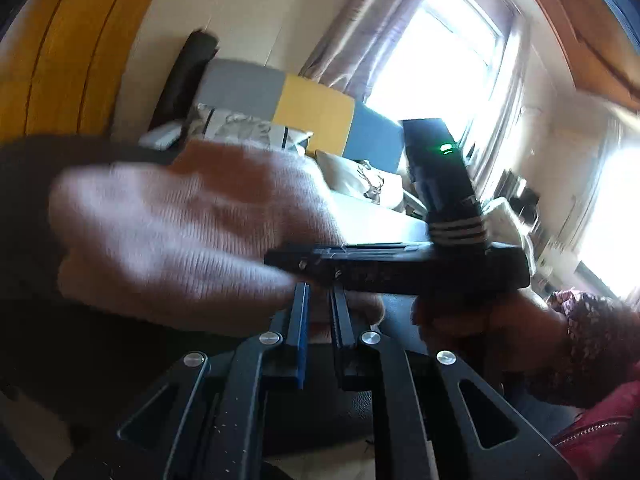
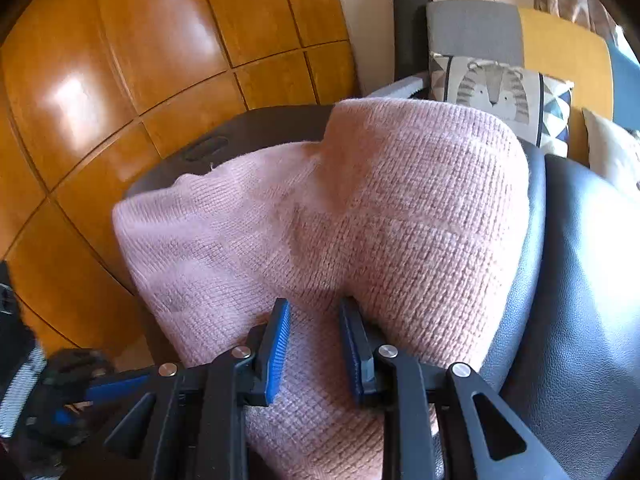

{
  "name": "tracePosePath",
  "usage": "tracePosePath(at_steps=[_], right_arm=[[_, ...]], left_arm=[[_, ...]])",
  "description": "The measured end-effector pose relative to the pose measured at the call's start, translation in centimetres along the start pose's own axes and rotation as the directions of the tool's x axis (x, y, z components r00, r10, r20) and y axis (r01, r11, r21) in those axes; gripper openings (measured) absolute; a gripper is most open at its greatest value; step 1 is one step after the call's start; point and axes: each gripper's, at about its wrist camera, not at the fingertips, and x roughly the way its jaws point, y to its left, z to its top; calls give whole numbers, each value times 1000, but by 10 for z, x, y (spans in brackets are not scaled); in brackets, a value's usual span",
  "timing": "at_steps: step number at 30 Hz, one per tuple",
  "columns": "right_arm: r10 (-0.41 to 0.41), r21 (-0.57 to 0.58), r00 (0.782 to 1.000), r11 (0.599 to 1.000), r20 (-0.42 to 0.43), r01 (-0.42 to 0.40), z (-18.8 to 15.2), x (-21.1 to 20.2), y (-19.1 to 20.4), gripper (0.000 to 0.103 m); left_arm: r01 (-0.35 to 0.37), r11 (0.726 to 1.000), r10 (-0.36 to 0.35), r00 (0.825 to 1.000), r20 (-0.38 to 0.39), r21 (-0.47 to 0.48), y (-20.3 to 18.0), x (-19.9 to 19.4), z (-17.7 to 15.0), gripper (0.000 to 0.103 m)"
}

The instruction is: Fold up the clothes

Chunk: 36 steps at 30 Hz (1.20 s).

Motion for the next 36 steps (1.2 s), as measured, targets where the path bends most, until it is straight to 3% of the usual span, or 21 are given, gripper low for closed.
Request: tracePosePath(at_steps=[2, 6, 10, 12, 16, 19, 23, 28, 30, 32, 34, 36], right_arm=[[17, 20, 1000, 1000, 15, -17, -3, -2, -5, 24], [81, 118, 995, 989, 53, -87, -8, -10, -21, 22], [86, 180, 989, 978, 124, -108, 2, -18, -27, 22], [64, 181, 981, 979, 183, -98, 10, -29, -28, 22], [-26, 153, 974, 988, 227, -10, 38, -35, -36, 22], [-90, 164, 983, 984, 159, 63, 55, -14, -54, 22], [-147, 191, 988, 972, 45, 136, 55, 13, -78, 14], [-145, 217, 988, 967, 44, 132, 46, 15, -87, 10], [-158, 215, 986, 966, 49, 144, 44, 16, -84, 10], [-165, 193, 985, 970, 58, 151, 45, 11, -79, 10], [-161, 180, 985, 972, 61, 148, 47, 2, -74, 13], [-167, 182, 983, 972, 77, 150, 48, -14, -60, 15]], left_arm=[[-14, 1000, 14, 1000, 7, 9, 0, -1, 12, 11], [-146, 989, 145, 989, -23, -36, 24, 14, 34, 11], [-299, 954, 295, 939, -179, 4, 59, 66, 57, 11], [-345, 938, 333, 916, -224, -16, 78, 79, 62, 11], [-387, 919, 360, 900, -245, -72, 101, 77, 65, 11], [-418, 908, 402, 886, -230, -20, 105, 70, 59, 11], [-403, 915, 393, 898, -196, -15, 121, 65, 53, 11], [-326, 939, 302, 934, -190, -109, 144, 67, 51, 9], [-273, 939, 233, 953, -195, -208, 157, 64, 54, 9], [-243, 920, 205, 967, -150, -307, 169, 59, 59, 9], [-250, 905, 215, 967, -137, -345, 175, 50, 63, 9], [-310, 911, 281, 949, -142, -273, 173, 46, 66, 9]])
